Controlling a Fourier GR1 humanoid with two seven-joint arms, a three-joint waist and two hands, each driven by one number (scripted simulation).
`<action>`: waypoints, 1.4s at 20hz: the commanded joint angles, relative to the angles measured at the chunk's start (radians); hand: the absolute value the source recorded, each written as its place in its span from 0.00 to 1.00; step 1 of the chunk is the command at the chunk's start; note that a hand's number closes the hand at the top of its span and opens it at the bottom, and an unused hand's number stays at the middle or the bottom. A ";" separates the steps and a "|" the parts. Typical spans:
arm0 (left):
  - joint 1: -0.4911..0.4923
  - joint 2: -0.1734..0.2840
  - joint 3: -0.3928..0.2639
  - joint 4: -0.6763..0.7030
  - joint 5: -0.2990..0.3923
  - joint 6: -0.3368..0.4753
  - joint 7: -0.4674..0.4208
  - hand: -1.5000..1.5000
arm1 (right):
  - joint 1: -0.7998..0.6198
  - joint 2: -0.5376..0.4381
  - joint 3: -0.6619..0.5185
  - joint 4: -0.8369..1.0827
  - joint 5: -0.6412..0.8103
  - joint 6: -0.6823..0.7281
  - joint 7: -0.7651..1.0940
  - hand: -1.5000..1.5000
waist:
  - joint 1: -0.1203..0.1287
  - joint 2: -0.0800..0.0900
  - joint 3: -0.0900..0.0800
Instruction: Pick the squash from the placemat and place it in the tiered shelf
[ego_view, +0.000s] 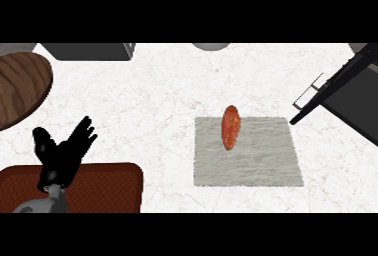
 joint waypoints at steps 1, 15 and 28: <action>0.026 -0.048 -0.035 0.030 -0.045 0.040 -0.002 0.50 | 0.083 -0.014 -0.001 -0.004 -0.026 -0.053 -0.041 1.00 | -0.006 0.003 -0.005; -0.017 -0.040 -0.007 0.053 -0.044 0.019 0.005 0.50 | 0.094 -0.095 0.103 0.109 -0.079 -0.086 -0.085 1.00 | -0.004 0.004 -0.005; -0.007 -0.014 0.028 0.024 -0.012 -0.015 0.024 0.50 | 0.037 0.012 -0.135 0.006 -0.257 -0.423 0.014 0.00 | -0.008 0.003 -0.005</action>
